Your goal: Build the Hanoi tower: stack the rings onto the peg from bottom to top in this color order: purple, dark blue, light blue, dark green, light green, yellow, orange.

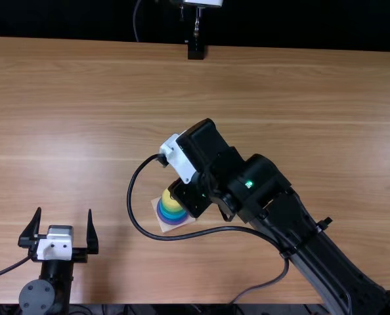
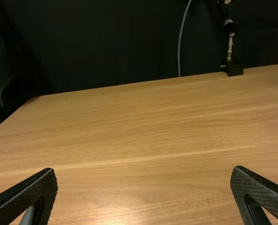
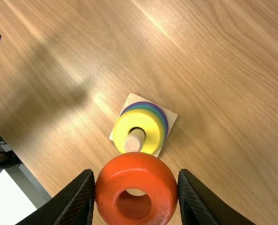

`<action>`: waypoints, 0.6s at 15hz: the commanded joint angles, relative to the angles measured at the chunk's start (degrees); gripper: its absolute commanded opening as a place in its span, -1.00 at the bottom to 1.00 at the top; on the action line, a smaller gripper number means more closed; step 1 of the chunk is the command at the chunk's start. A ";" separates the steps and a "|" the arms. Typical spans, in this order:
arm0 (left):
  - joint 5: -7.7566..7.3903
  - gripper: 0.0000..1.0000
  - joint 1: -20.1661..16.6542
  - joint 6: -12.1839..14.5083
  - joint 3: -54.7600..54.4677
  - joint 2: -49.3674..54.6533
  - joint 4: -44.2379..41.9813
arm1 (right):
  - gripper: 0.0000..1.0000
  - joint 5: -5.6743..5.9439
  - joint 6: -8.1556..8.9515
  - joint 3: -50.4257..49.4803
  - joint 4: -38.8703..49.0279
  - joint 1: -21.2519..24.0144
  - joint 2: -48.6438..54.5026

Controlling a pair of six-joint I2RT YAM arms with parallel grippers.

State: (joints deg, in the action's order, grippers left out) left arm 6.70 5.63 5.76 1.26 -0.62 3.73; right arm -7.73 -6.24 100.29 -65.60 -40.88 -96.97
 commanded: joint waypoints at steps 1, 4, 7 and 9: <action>0.16 1.00 0.08 0.25 -1.26 0.62 0.28 | -1.00 -0.18 0.23 2.54 0.15 -0.86 -0.94; 0.16 1.00 0.08 0.25 -1.26 0.62 0.28 | -1.00 -0.18 0.23 2.72 0.36 -1.39 -2.52; 0.16 1.00 0.08 0.25 -1.26 0.62 0.28 | -1.00 -0.18 0.33 3.42 0.89 -1.39 -3.49; 0.16 1.00 0.08 0.25 -1.26 0.62 0.28 | -1.00 -0.18 0.23 4.30 0.89 -1.39 -3.67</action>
State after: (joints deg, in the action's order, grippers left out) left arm 6.68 5.63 5.74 1.26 -0.62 3.75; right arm -7.73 -6.09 102.06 -64.90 -41.60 -100.51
